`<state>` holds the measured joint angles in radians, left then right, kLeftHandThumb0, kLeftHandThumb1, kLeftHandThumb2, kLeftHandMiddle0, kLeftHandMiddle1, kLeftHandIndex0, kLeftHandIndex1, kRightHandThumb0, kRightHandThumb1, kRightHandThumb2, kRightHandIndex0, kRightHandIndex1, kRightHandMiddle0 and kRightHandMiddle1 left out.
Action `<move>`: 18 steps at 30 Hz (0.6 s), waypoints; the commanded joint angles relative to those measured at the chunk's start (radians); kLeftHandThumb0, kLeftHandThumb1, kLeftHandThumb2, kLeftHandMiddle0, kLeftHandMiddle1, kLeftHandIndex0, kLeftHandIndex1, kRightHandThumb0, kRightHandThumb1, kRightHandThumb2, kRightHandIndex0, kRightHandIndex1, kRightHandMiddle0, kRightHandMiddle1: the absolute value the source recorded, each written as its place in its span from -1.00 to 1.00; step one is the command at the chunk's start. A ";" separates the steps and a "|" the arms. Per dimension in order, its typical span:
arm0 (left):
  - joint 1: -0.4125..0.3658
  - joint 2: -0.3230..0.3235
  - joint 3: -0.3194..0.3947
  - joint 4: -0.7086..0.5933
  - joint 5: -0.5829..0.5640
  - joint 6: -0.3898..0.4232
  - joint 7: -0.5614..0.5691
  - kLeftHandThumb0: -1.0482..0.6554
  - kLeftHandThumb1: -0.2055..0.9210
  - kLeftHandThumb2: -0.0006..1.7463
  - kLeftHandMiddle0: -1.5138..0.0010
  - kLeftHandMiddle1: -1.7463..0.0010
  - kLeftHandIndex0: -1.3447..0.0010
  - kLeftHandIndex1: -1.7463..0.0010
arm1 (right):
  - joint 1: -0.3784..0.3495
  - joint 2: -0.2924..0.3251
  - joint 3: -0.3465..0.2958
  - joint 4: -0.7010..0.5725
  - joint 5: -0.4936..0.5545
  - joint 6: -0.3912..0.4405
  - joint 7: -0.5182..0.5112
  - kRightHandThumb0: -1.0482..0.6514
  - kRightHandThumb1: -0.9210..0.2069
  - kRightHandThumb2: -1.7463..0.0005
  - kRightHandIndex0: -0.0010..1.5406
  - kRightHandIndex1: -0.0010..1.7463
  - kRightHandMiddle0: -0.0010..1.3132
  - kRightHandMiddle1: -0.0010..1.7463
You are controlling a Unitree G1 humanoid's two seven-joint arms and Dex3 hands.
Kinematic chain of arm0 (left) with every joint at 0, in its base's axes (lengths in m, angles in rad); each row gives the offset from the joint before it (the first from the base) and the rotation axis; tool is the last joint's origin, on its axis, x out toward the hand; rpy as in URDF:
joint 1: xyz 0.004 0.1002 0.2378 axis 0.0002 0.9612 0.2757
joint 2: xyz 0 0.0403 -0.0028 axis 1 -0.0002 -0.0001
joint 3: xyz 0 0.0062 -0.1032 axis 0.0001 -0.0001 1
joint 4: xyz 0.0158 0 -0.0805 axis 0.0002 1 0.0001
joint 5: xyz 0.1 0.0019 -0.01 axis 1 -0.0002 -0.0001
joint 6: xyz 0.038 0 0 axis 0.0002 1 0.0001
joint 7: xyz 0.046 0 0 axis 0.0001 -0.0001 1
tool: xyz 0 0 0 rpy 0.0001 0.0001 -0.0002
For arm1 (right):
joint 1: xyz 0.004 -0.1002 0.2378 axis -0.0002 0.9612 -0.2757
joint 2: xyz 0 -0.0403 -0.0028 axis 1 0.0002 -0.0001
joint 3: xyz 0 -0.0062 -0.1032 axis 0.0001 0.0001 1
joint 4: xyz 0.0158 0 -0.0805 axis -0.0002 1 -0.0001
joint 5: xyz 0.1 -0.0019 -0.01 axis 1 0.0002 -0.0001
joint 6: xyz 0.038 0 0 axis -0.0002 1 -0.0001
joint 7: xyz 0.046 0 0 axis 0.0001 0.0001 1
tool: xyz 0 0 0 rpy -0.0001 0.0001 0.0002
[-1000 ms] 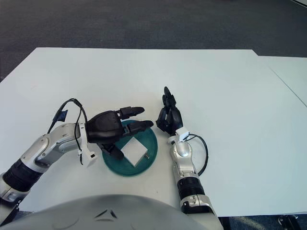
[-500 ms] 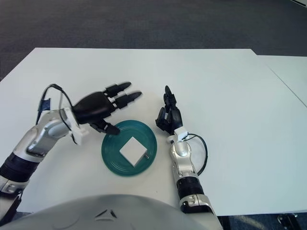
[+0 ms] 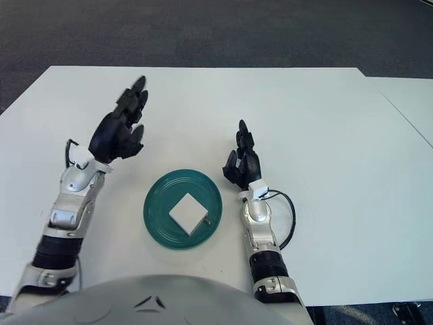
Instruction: Put the charger into the plate.
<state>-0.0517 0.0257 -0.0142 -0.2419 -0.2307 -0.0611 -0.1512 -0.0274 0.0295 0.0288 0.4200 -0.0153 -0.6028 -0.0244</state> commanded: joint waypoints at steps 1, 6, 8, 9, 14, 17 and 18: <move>0.132 -0.232 0.119 -0.010 -0.242 0.112 0.221 -1.00 1.00 -0.03 1.00 1.00 1.00 1.00 | 0.107 0.000 0.001 0.134 -0.027 -0.007 -0.010 -0.93 -1.00 -0.12 -1.00 -1.00 -0.96 -0.97; 0.162 -0.216 0.102 0.078 -0.188 0.065 0.194 -1.00 1.00 0.01 1.00 1.00 1.00 1.00 | 0.101 0.003 0.009 0.149 -0.028 -0.023 -0.001 -0.94 -1.00 -0.10 -1.00 -1.00 -0.95 -0.96; 0.170 -0.187 0.091 0.111 -0.165 0.043 0.175 -1.00 1.00 0.02 1.00 1.00 1.00 1.00 | 0.099 0.002 0.010 0.152 -0.024 -0.025 0.006 -0.95 -1.00 -0.10 -1.00 -1.00 -0.95 -0.96; 0.173 -0.175 0.088 0.132 -0.157 0.028 0.158 -1.00 1.00 0.02 1.00 1.00 1.00 1.00 | 0.099 0.002 0.010 0.152 -0.023 -0.023 0.009 -0.95 -1.00 -0.10 -1.00 -1.00 -0.95 -0.96; 0.186 -0.115 0.064 0.242 -0.091 -0.071 0.058 -1.00 1.00 0.03 1.00 1.00 1.00 1.00 | 0.104 0.000 0.011 0.135 -0.017 -0.003 0.019 -0.94 -1.00 -0.09 -1.00 -1.00 -0.94 -0.95; 0.193 -0.088 0.058 0.309 -0.062 -0.131 -0.003 -1.00 1.00 0.03 1.00 1.00 1.00 1.00 | 0.109 0.001 0.010 0.124 -0.014 0.010 0.026 -0.93 -1.00 -0.09 -1.00 -1.00 -0.93 -0.95; 0.194 -0.084 0.057 0.327 -0.056 -0.148 -0.017 -1.00 1.00 0.03 1.00 1.00 1.00 1.00 | 0.110 0.001 0.010 0.121 -0.012 0.013 0.028 -0.93 -1.00 -0.09 -1.00 -1.00 -0.93 -0.95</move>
<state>0.1450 -0.0785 0.0528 0.0320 -0.3144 -0.1490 -0.1122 -0.0292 0.0314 0.0316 0.4447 -0.0143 -0.6035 -0.0021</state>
